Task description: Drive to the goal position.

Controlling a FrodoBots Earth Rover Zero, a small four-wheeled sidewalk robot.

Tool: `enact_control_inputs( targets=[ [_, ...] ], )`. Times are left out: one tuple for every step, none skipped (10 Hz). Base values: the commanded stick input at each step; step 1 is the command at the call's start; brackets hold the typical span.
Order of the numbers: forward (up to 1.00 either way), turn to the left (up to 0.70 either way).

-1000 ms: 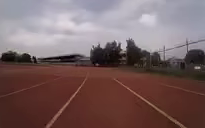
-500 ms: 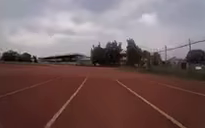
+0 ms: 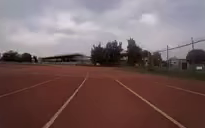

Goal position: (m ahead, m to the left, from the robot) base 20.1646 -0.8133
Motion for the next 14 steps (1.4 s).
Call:
enact_control_inputs(
  targets=[
    [0.45, 0.0],
    [0.45, 0.0],
    [0.45, 0.0],
    [0.45, 0.0],
    [0.45, 0.0],
    [0.45, 0.0],
    [0.45, 0.0],
    [0.45, 0.0],
    [0.45, 0.0],
    [0.45, 0.0],
    [0.45, 0.0],
    [0.45, 0.0],
    [0.45, 0.0],
    [0.45, 0.0]
  ],
)
